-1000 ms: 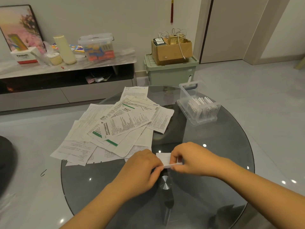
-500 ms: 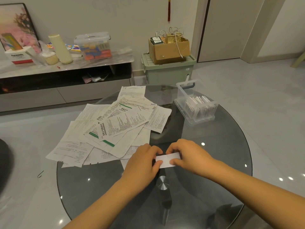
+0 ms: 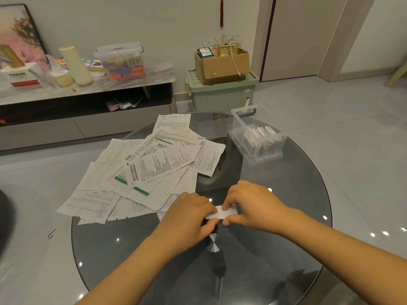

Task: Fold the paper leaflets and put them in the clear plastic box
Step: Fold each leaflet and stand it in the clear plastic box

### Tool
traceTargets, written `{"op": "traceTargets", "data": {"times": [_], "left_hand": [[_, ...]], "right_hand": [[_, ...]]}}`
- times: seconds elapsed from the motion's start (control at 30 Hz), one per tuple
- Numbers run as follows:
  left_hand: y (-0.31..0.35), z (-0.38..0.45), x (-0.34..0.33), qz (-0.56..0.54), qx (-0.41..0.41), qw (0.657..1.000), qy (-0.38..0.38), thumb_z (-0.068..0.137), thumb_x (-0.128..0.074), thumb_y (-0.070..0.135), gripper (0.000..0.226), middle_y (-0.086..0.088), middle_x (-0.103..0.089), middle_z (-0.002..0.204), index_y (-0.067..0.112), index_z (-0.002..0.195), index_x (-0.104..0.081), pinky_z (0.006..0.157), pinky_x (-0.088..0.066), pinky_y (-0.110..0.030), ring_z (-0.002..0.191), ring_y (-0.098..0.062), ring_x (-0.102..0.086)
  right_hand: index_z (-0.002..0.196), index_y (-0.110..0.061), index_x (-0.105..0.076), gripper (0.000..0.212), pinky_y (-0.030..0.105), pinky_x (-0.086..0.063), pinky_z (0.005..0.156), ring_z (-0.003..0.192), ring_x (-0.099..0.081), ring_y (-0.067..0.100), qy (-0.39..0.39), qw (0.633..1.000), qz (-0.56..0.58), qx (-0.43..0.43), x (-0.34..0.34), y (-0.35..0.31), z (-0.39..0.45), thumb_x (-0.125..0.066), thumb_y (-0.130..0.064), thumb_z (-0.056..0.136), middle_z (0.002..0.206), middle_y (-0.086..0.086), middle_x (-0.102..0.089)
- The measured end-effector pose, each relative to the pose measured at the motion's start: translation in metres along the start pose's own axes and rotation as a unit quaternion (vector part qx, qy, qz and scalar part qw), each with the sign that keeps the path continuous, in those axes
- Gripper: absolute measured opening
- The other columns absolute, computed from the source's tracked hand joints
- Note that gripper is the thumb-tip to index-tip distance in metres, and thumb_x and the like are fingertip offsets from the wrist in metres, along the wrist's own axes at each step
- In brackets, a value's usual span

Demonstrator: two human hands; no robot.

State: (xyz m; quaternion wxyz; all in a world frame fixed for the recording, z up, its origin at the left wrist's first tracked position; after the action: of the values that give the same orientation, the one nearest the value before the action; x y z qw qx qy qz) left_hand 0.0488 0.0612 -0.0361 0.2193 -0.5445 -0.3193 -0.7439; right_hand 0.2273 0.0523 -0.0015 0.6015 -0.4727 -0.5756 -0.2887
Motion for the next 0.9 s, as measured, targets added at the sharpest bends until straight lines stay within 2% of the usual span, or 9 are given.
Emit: {"op": "traceTargets", "data": {"times": [0.1,0.17,0.23,0.33,0.4,0.47,0.67,0.77,0.9], "left_hand": [[0.003,0.002,0.004,-0.02,0.012,1.0,0.02,0.085,-0.043,0.037,0.028,0.012,-0.061,0.067,0.026,0.079,-0.069,0.061,-0.036,-0.02,0.062,-0.009,-0.054],[0.004,0.004,0.008,-0.053,0.04,0.998,0.024,0.088,-0.045,0.036,0.027,0.011,-0.065,0.074,0.026,0.086,-0.071,0.062,-0.032,-0.014,0.069,-0.009,-0.056],[0.005,0.007,0.012,-0.099,0.086,0.991,0.034,0.091,-0.053,0.031,0.018,0.013,-0.068,0.084,0.029,0.092,-0.071,0.066,-0.036,-0.012,0.078,-0.005,-0.058],[0.006,0.015,0.023,-0.193,0.172,0.963,0.078,0.089,-0.06,0.023,0.015,0.019,-0.069,0.083,0.033,0.089,-0.072,0.072,-0.043,-0.014,0.082,0.001,-0.06],[0.008,0.026,0.033,-0.236,0.196,0.945,0.109,0.088,-0.062,0.019,0.017,0.021,-0.068,0.08,0.033,0.085,-0.072,0.07,-0.042,-0.007,0.082,0.005,-0.06],[0.008,0.036,0.041,-0.26,0.208,0.935,0.126,0.088,-0.062,0.02,0.017,0.02,-0.067,0.082,0.035,0.085,-0.07,0.071,-0.043,-0.007,0.083,0.003,-0.06],[0.016,0.072,0.053,-0.241,0.186,0.941,0.146,0.089,-0.06,0.018,0.016,0.013,-0.066,0.082,0.031,0.084,-0.066,0.065,-0.041,-0.005,0.079,-0.004,-0.06],[0.018,0.099,0.054,-0.256,0.17,0.939,0.155,0.089,-0.061,0.017,0.013,0.012,-0.067,0.082,0.027,0.085,-0.068,0.065,-0.043,-0.005,0.078,-0.004,-0.061],[0.019,0.135,0.053,-0.281,0.148,0.934,0.164,0.088,-0.062,0.017,0.011,0.016,-0.065,0.079,0.027,0.087,-0.067,0.066,-0.044,-0.005,0.074,0.001,-0.06]], "right_hand": [[0.108,-0.031,-0.068,0.028,0.025,-0.037,0.074,0.101,-0.048,0.011,0.03,0.999,-0.01,0.004,0.003,0.0,0.0,-0.056,-0.048,0.088,0.105,-0.009,-0.063],[0.103,-0.031,-0.068,0.023,0.025,-0.036,0.071,0.096,-0.05,0.011,0.057,0.998,0.006,0.001,0.004,0.001,-0.001,-0.054,-0.043,0.09,0.099,-0.007,-0.065],[0.099,-0.03,-0.066,0.019,0.025,-0.036,0.069,0.094,-0.052,0.013,0.079,0.997,0.016,-0.003,0.006,0.002,-0.001,-0.052,-0.039,0.091,0.095,-0.005,-0.065],[0.099,-0.026,-0.065,0.016,0.028,-0.042,0.074,0.094,-0.051,0.014,0.114,0.993,0.041,-0.002,0.018,0.004,0.001,-0.051,-0.033,0.093,0.093,-0.005,-0.065],[0.098,-0.023,-0.065,0.016,0.029,-0.044,0.078,0.093,-0.05,0.013,0.144,0.987,0.063,-0.012,0.03,0.009,0.0,-0.052,-0.03,0.093,0.093,-0.006,-0.064],[0.095,-0.022,-0.067,0.015,0.029,-0.044,0.079,0.089,-0.048,0.01,0.165,0.983,0.081,-0.024,0.039,0.015,0.002,-0.054,-0.029,0.093,0.093,-0.007,-0.063],[0.088,-0.018,-0.07,0.013,0.024,-0.041,0.073,0.08,-0.048,0.006,0.211,0.967,0.127,-0.065,0.055,0.037,0.007,-0.059,-0.023,0.09,0.077,-0.015,-0.055],[0.089,-0.016,-0.071,0.012,0.025,-0.047,0.072,0.075,-0.051,0.006,0.236,0.956,0.145,-0.095,0.065,0.051,0.007,-0.06,-0.022,0.09,0.077,-0.012,-0.058],[0.086,-0.017,-0.072,0.011,0.02,-0.044,0.065,0.071,-0.055,0.008,0.277,0.937,0.157,-0.143,0.079,0.072,0.009,-0.062,-0.021,0.088,0.077,-0.006,-0.064]]}}
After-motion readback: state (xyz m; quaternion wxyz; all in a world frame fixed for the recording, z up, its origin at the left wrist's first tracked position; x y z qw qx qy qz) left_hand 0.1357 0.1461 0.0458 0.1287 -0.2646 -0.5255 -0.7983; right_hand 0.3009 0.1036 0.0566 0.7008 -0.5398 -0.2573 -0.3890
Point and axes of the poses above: each hand's wrist, its own z-axis towards the middle knuckle, its own x-axis out of the back of the hand, y = z × x, the point moved 1 cm from there along z, towards the middle knuckle
